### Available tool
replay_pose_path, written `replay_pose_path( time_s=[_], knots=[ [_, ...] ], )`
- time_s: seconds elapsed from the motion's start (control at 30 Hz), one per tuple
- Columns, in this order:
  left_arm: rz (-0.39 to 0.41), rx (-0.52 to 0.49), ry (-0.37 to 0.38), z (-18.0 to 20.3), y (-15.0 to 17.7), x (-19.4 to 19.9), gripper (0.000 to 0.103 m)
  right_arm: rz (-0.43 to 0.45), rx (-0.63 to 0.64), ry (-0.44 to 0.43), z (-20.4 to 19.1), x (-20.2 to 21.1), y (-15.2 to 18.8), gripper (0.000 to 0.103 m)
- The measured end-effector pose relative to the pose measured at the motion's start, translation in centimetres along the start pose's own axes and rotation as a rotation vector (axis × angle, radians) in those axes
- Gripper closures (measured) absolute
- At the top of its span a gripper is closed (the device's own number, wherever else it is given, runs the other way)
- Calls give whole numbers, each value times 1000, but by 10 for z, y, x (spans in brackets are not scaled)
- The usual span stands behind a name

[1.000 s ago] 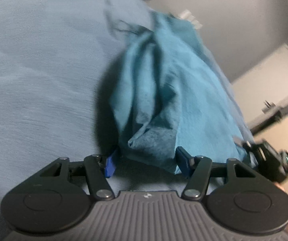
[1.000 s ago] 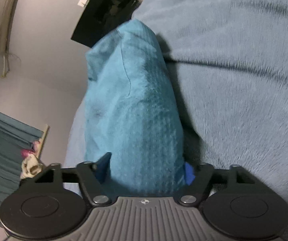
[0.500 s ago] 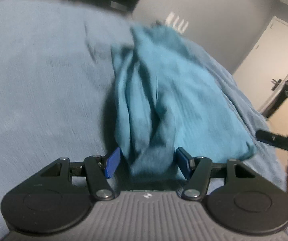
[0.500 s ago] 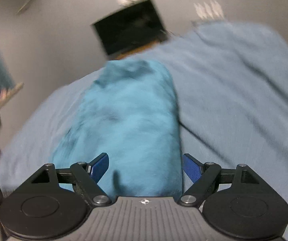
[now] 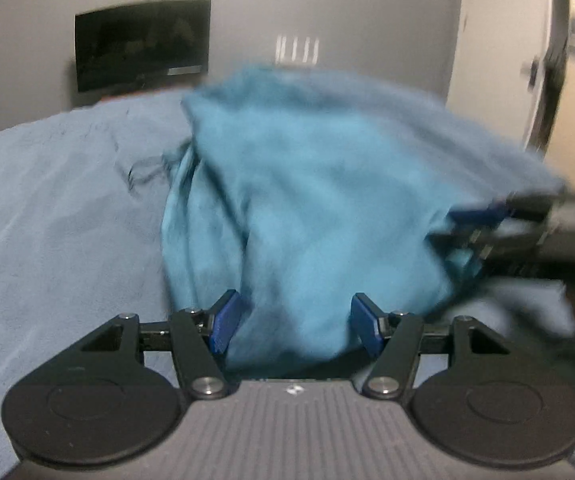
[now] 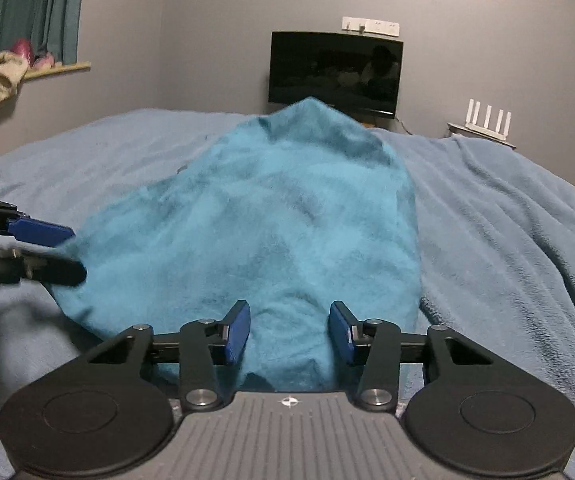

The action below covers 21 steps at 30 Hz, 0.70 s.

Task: Fold large clothes
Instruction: 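Release the folded jacket with the right gripper and withdraw both grippers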

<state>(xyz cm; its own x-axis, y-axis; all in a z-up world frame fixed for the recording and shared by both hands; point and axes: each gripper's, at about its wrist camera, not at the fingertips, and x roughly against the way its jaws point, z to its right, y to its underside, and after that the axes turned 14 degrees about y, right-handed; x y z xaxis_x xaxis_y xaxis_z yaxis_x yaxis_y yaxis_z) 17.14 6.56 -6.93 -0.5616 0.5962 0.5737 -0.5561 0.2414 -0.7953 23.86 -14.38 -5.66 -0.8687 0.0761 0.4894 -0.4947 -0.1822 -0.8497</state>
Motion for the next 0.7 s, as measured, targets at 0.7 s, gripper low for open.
replay_pose_path(
  time_s=[0.7],
  knots=[
    [56,111,-130,27,22,56,10,-45,-319,54,87,66,-7,40]
  ],
)
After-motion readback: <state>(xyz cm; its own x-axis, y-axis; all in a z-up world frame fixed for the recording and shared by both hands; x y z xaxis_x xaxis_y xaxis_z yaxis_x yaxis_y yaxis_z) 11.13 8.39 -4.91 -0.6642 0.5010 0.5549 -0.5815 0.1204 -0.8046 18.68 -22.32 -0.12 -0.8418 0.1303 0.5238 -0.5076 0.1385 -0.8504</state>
